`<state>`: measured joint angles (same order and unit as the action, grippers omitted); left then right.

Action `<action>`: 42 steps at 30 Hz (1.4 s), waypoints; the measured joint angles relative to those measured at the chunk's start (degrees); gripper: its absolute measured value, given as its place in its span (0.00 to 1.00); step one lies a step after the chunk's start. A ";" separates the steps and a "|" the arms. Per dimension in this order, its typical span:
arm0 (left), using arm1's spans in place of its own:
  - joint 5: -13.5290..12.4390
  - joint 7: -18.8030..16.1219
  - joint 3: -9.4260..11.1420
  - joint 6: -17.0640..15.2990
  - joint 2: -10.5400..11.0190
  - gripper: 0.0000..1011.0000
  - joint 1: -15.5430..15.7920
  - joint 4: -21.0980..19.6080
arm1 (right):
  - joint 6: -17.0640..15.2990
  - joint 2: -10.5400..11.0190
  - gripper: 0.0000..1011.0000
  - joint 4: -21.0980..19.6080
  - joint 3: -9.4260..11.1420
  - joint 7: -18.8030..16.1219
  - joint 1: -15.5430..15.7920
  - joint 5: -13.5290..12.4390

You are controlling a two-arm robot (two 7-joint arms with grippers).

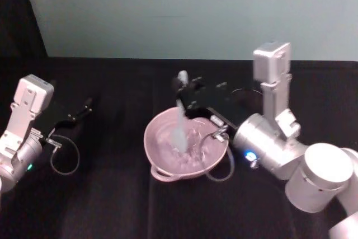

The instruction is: Use the one hand to pick up the spoon and stir the clear water in the bowl.

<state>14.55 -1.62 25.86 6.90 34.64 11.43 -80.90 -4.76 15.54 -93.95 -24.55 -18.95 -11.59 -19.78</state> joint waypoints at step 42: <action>0.00 0.00 0.00 0.00 0.00 1.00 0.00 0.00 | 0.91 2.29 0.12 -0.23 6.02 1.67 1.92 -2.70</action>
<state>14.55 -1.62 25.86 6.90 34.65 11.43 -80.90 -3.85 17.83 -94.18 -18.53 -17.28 -9.68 -22.47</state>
